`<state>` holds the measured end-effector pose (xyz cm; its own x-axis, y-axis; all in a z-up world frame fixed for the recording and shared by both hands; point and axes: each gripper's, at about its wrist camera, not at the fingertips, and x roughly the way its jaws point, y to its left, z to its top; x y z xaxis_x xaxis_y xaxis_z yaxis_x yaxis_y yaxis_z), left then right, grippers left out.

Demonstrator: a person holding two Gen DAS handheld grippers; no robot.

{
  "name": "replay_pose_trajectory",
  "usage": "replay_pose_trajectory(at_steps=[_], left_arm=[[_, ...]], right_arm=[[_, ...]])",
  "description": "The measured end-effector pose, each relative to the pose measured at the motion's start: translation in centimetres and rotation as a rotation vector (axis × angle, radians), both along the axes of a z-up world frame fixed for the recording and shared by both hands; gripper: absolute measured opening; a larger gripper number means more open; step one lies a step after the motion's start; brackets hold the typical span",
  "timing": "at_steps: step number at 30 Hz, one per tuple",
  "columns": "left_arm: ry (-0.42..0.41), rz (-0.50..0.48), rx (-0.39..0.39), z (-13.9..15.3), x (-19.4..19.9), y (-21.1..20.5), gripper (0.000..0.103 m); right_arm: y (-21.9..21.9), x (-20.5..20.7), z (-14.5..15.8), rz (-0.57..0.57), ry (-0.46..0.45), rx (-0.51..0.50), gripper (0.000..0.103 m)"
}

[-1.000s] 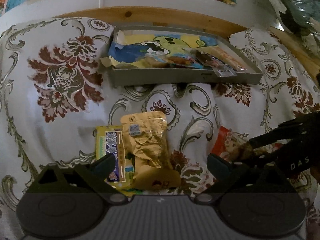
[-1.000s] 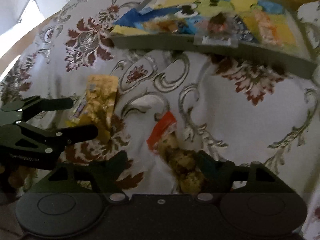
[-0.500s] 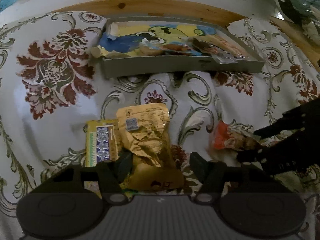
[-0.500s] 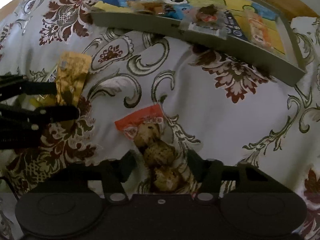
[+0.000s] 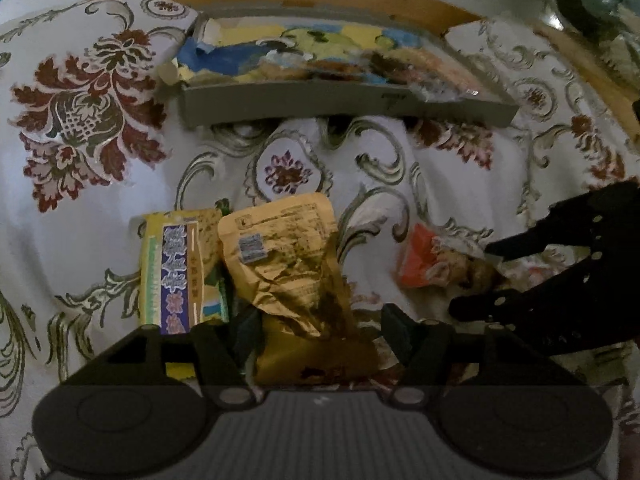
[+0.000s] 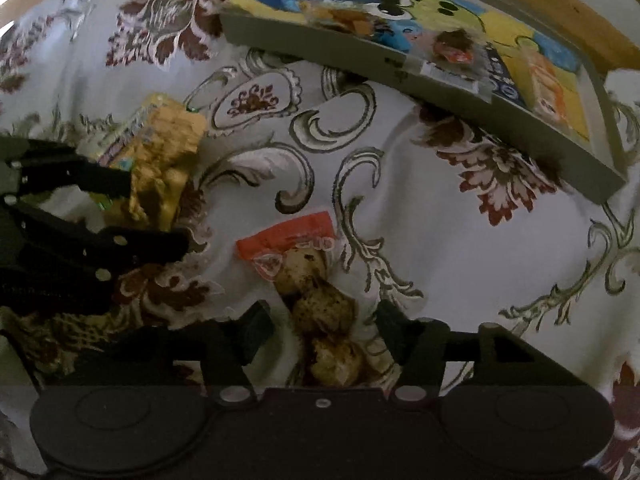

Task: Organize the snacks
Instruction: 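Grasp the gold foil packet with the left tool while the right grasps the nugget bag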

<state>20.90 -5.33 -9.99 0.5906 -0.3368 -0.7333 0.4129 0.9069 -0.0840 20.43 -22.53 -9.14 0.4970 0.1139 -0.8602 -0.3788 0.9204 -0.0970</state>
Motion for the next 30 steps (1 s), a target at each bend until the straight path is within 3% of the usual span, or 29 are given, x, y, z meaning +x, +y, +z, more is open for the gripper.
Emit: replay_pose_trajectory(at_steps=[5,12,25,30], left_arm=[[-0.010,-0.007,0.021,-0.2,-0.1,-0.2,0.057],[0.005,0.027,-0.013,0.0,0.0,0.1,0.054],[-0.023,0.022,-0.038,1.0,-1.2,-0.8,0.054],[-0.028,0.036,-0.064,1.4,-1.4,-0.7,0.054]], right_arm=[[0.1,0.0,0.0,-0.007,-0.004,-0.004,0.057],[0.7,-0.5,0.0,0.014,-0.075,-0.041,0.046],[1.8,-1.7,0.0,0.089,-0.155,-0.146,0.044],[1.7,-2.1,0.6,0.088,-0.187,-0.131,0.044]])
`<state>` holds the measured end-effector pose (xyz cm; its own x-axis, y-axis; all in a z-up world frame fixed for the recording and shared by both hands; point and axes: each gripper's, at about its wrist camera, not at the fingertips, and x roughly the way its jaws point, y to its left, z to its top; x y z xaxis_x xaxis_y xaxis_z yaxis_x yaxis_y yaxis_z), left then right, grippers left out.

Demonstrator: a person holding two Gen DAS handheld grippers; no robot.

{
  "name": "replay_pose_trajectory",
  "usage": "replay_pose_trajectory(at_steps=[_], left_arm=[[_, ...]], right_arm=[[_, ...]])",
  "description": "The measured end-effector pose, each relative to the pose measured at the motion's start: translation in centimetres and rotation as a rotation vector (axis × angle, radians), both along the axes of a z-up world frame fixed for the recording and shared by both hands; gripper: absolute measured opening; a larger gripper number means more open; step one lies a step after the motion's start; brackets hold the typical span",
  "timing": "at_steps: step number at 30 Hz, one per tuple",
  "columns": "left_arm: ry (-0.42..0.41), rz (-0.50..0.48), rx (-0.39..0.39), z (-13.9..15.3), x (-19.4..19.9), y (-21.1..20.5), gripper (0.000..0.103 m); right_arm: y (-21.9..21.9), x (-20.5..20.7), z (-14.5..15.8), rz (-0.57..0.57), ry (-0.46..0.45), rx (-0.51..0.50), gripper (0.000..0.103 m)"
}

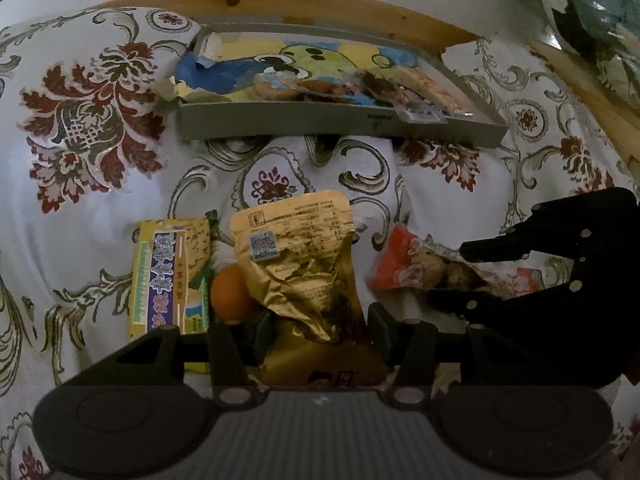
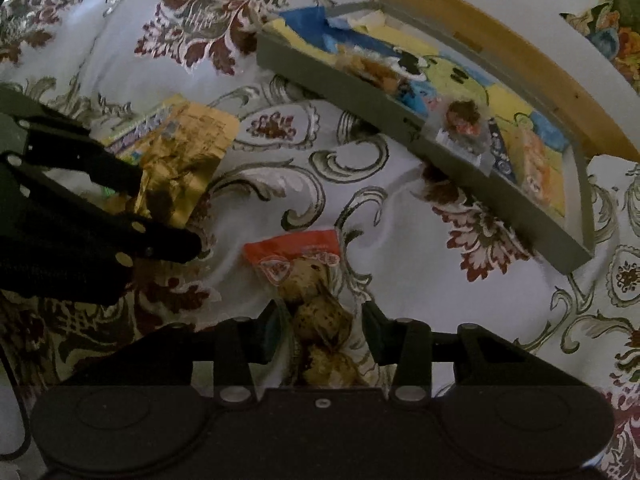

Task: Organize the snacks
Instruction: 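Grasp the gold foil packet with the left tool while the right grasps the nugget bag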

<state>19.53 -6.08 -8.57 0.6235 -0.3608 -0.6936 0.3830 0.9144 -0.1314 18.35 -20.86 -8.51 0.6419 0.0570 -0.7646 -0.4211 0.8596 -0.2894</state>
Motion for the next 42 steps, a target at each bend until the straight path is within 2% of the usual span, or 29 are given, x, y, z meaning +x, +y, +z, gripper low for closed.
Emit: replay_pose_trajectory(at_steps=[16,23,33,42], left_arm=[[-0.014,0.038,-0.042,1.9,-0.2,0.7,0.054],[-0.030,0.052,-0.065,2.6,-0.9,1.0,0.054],[-0.034,0.045,-0.061,2.9,-1.7,0.9,0.054],[-0.045,0.059,-0.081,3.6,-2.4,1.3,0.054]], right_arm=[[0.2,-1.4,1.0,0.002,-0.084,-0.010,0.044],[0.6,-2.4,1.4,0.019,-0.136,-0.059,0.044],[0.9,-3.6,1.3,0.033,-0.130,-0.109,0.044],[2.1,-5.8,2.0,0.057,-0.196,-0.190,0.044]])
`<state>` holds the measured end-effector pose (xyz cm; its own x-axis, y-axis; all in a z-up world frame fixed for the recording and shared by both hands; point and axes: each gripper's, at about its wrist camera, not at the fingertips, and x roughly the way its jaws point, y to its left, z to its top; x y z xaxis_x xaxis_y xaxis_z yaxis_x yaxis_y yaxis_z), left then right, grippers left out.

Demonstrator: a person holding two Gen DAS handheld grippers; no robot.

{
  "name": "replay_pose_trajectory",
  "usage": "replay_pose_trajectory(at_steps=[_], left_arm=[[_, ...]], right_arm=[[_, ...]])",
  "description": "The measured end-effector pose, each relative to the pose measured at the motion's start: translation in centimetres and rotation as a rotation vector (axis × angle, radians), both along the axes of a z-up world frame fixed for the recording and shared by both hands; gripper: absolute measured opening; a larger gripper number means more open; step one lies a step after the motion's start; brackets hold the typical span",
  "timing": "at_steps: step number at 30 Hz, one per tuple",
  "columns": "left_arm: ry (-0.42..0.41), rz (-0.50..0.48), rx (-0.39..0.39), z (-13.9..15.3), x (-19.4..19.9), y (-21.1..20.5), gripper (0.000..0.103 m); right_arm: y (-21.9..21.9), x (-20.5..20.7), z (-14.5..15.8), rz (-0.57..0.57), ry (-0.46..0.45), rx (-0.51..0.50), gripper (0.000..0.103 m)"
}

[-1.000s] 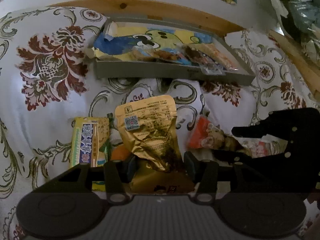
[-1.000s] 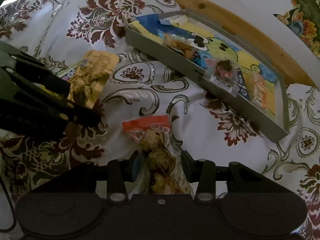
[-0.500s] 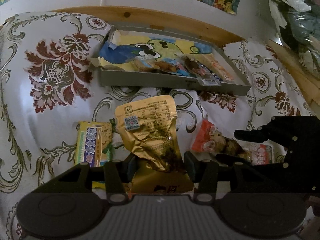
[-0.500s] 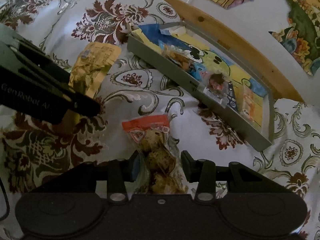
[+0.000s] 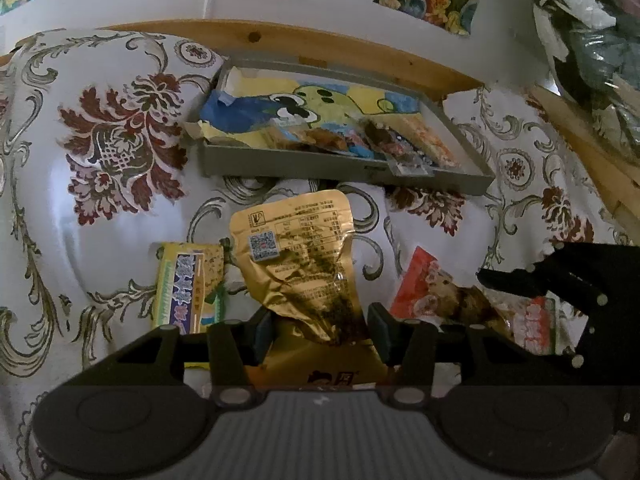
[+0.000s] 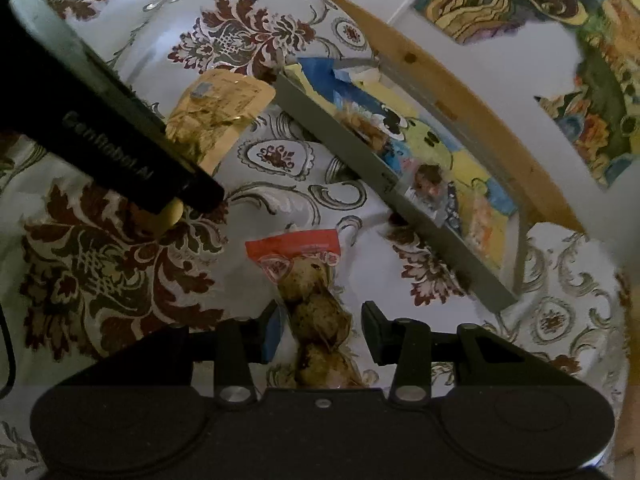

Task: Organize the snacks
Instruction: 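Grasp the gold foil packet with the left tool while the right grasps the nugget bag, then carry the gold packet and nugget bag into the gray tray and release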

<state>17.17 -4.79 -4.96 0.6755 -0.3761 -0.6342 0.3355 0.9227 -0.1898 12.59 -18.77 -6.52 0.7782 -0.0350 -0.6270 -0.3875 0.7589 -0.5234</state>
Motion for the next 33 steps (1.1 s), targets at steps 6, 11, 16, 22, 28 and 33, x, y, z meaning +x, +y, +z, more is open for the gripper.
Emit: replay_pose_trajectory(at_steps=[6,11,16,22,28,33], left_arm=[[-0.005,0.012,0.002,0.5,-0.7,0.3,0.054],[-0.009,0.023,-0.006,0.8,-1.1,0.7,0.054],[-0.034,0.034,-0.022,1.4,-1.1,0.9,0.054],[-0.092,0.011,0.011,3.4,0.2,0.0,0.054],[-0.095,0.044,-0.018,5.9,3.7,-0.7,0.054],[-0.132,0.043,-0.019,8.1,7.6,-2.6,0.054]], right_arm=[[0.2,-0.8,-0.2,-0.009,-0.038,-0.072,0.044],[-0.3,-0.7,0.6,-0.051,-0.082,-0.053,0.044],[-0.8,-0.9,1.7,-0.082,-0.151,-0.025,0.044],[-1.4,-0.6,3.5,-0.103,-0.261,0.030,0.044],[-2.9,1.4,5.1,-0.122,-0.376,0.095,0.044],[-4.9,4.9,6.0,-0.174,-0.386,0.195,0.044]])
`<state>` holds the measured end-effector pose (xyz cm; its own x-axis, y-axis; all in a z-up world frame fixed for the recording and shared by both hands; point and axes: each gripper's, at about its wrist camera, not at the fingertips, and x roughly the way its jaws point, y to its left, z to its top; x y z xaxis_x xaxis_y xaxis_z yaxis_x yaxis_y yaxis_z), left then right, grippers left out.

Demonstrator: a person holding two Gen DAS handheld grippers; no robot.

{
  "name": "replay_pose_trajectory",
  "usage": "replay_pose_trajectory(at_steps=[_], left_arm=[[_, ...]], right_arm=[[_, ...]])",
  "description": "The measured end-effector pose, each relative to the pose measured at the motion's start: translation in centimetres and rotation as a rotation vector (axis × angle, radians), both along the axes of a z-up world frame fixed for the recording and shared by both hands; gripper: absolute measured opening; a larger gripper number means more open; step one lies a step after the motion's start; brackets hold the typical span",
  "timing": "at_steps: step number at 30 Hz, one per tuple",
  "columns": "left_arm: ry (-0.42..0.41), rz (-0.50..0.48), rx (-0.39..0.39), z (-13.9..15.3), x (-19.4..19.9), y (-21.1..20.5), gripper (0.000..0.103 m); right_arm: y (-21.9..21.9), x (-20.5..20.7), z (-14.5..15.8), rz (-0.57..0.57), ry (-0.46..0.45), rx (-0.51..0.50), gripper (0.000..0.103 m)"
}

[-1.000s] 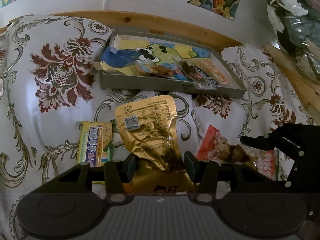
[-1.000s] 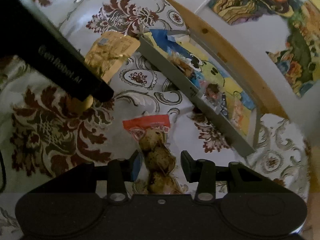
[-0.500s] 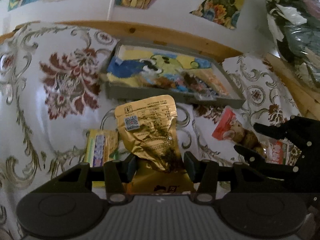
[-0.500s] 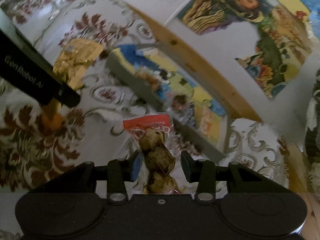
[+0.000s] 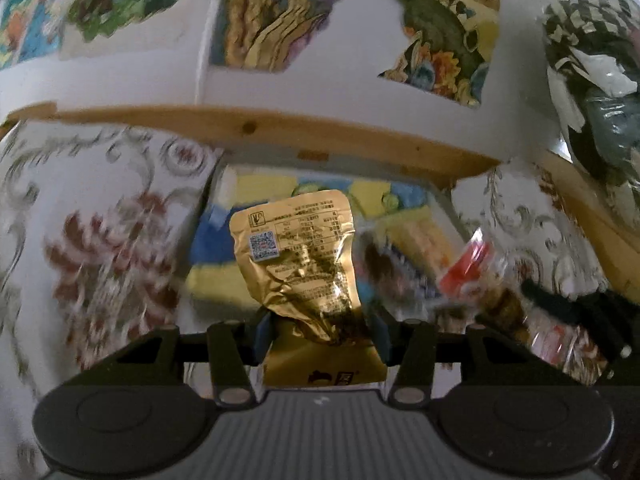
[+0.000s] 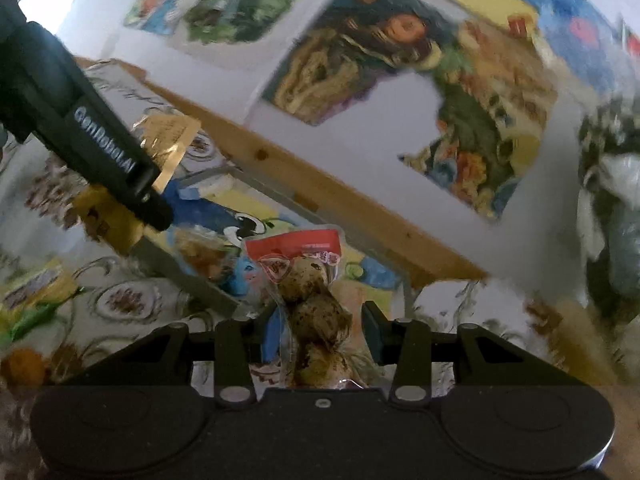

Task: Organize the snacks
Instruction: 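Carry the gold packet and nugget bag into the gray tray and release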

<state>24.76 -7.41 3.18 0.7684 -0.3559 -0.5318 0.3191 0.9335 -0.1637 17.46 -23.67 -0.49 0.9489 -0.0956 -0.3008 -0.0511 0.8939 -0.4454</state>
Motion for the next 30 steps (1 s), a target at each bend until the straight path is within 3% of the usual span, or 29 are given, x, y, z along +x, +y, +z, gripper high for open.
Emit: replay_pose_trajectory(at_steps=[2,5,9,13,24,30], left_arm=[[-0.005,-0.012,0.005,0.8,1.9,-1.3,0.054],[0.011,-0.024,-0.013,1.4,4.3,-2.9,0.054],[0.075,-0.038,-0.053,1.5,7.9,-5.1,0.054],[0.121,-0.046,-0.052,1.0,10.2,-6.6,0.054],[0.189,-0.043,0.024,-1.6,13.6,-9.9,0.055],[0.200,-0.053,0.081,-2.8,14.3,-11.5,0.055]], right_arm=[[-1.0,1.6,0.3,-0.010,0.017,0.076,0.044],[-1.9,4.0,0.8,-0.032,0.001,0.110,0.044],[-3.2,6.8,1.4,-0.073,-0.022,0.158,0.044],[-5.4,9.6,1.5,-0.114,0.022,0.244,0.044],[-11.4,13.7,-0.1,-0.256,0.148,0.443,0.044],[-12.1,14.3,-1.0,-0.261,0.170,0.466,0.044]])
